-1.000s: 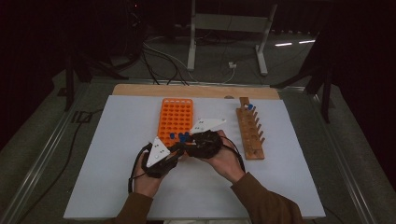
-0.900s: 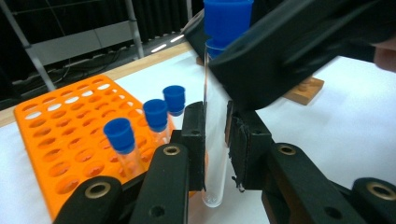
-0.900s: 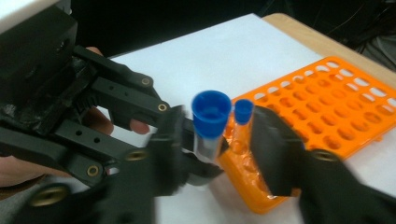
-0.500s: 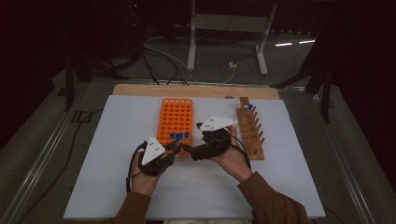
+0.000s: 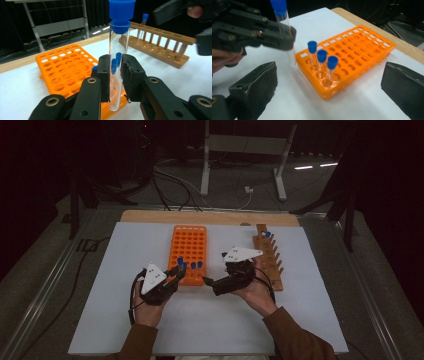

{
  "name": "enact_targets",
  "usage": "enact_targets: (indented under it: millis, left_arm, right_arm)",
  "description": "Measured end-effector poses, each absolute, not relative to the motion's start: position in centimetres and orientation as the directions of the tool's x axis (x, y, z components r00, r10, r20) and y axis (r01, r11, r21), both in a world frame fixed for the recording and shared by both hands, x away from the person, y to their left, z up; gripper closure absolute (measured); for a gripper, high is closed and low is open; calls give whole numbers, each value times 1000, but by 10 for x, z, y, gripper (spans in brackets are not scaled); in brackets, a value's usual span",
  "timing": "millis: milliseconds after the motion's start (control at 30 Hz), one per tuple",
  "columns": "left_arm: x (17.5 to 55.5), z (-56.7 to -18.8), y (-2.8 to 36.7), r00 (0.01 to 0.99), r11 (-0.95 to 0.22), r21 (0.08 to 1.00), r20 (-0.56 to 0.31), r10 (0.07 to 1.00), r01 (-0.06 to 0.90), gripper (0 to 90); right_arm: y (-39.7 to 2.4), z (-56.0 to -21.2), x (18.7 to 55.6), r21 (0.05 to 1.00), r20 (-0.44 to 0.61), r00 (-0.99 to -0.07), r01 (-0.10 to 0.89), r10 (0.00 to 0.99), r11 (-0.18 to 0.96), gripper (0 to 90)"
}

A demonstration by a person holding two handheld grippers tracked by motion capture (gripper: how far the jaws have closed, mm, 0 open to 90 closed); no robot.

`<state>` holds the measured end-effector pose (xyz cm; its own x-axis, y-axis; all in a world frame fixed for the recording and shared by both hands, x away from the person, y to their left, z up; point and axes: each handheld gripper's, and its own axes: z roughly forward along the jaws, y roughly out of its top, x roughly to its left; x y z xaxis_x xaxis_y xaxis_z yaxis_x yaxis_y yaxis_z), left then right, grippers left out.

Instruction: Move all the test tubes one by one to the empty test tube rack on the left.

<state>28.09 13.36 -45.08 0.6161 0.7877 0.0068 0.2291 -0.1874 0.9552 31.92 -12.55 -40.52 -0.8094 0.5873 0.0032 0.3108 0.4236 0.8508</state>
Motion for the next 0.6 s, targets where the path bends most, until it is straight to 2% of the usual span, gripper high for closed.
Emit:
enact_targets:
  millis: [600]
  left_arm:
    - [302,-460,140,572,-181,949,0,820,259,778]
  right_arm:
    - [-161,-406,313,870,40,-786,331,616,366,0]
